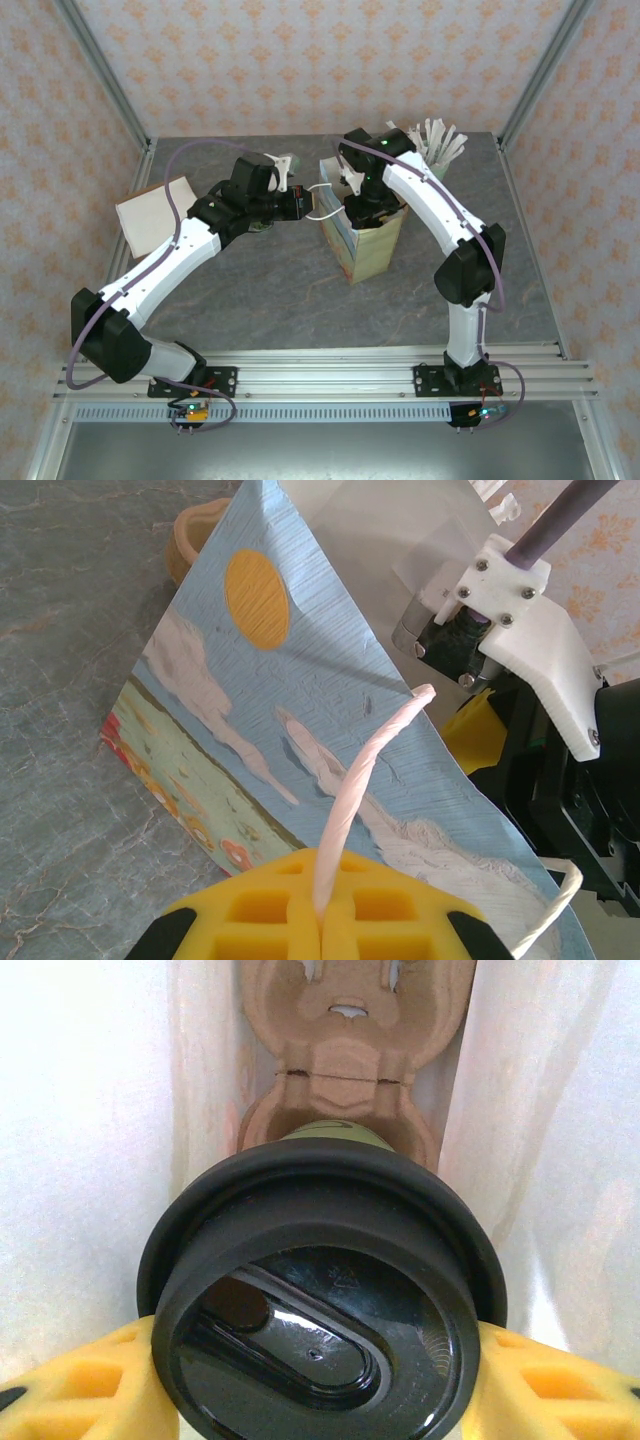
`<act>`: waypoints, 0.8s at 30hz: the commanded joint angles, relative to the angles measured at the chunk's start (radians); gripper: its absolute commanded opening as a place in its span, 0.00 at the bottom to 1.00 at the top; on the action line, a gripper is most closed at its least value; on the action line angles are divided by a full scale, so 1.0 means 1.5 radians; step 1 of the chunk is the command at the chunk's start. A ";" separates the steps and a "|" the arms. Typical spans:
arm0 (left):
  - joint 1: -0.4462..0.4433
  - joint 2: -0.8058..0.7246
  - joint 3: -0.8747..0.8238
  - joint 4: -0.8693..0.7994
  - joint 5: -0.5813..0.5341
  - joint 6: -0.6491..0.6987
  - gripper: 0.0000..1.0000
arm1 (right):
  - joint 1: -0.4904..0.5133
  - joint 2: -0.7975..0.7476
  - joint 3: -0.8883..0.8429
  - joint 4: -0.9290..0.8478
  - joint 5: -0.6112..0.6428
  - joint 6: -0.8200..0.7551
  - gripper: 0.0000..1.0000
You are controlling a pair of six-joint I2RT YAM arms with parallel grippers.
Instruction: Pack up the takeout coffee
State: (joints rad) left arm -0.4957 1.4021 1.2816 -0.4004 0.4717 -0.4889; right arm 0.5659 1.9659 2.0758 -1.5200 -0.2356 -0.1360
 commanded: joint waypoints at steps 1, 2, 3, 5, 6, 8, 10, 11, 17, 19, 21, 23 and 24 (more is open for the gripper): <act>-0.004 -0.011 -0.004 -0.004 -0.005 0.008 0.00 | -0.005 -0.011 0.010 -0.024 0.017 -0.003 0.44; -0.004 -0.010 -0.004 -0.004 -0.005 0.007 0.00 | -0.005 -0.013 0.007 -0.023 0.018 -0.004 0.44; -0.004 -0.010 -0.003 -0.004 -0.006 0.008 0.00 | -0.005 -0.013 0.004 -0.022 0.020 -0.004 0.44; -0.004 -0.010 -0.003 -0.005 -0.006 0.009 0.00 | -0.005 -0.011 -0.003 -0.021 0.019 -0.003 0.44; -0.004 -0.010 -0.003 -0.004 -0.006 0.008 0.00 | -0.005 -0.012 -0.006 -0.020 0.019 -0.002 0.44; -0.004 -0.010 -0.003 -0.003 -0.006 0.008 0.00 | -0.005 -0.010 -0.015 -0.012 0.019 -0.002 0.44; -0.004 -0.009 -0.004 -0.004 -0.006 0.009 0.00 | -0.005 -0.007 -0.019 -0.009 0.015 -0.002 0.44; -0.004 -0.010 -0.004 -0.004 -0.006 0.009 0.00 | -0.004 -0.004 -0.020 -0.008 0.010 -0.003 0.44; -0.004 -0.011 -0.005 -0.005 -0.006 0.009 0.00 | -0.005 -0.001 -0.028 0.001 0.010 -0.004 0.44; -0.005 -0.012 -0.005 -0.004 -0.006 0.009 0.00 | -0.005 -0.001 -0.030 0.006 0.010 -0.004 0.44; -0.004 -0.011 -0.004 -0.005 -0.006 0.009 0.00 | -0.005 0.002 -0.033 0.008 0.010 -0.002 0.43; -0.004 -0.013 -0.005 -0.005 -0.006 0.009 0.00 | -0.005 0.003 -0.039 0.013 0.016 -0.001 0.43; -0.004 -0.014 -0.006 -0.004 -0.007 0.010 0.00 | -0.004 0.004 -0.041 0.014 0.019 0.002 0.43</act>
State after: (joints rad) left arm -0.4957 1.4021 1.2816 -0.4004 0.4713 -0.4892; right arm 0.5655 1.9663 2.0289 -1.5028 -0.2325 -0.1352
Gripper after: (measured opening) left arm 0.055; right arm 0.602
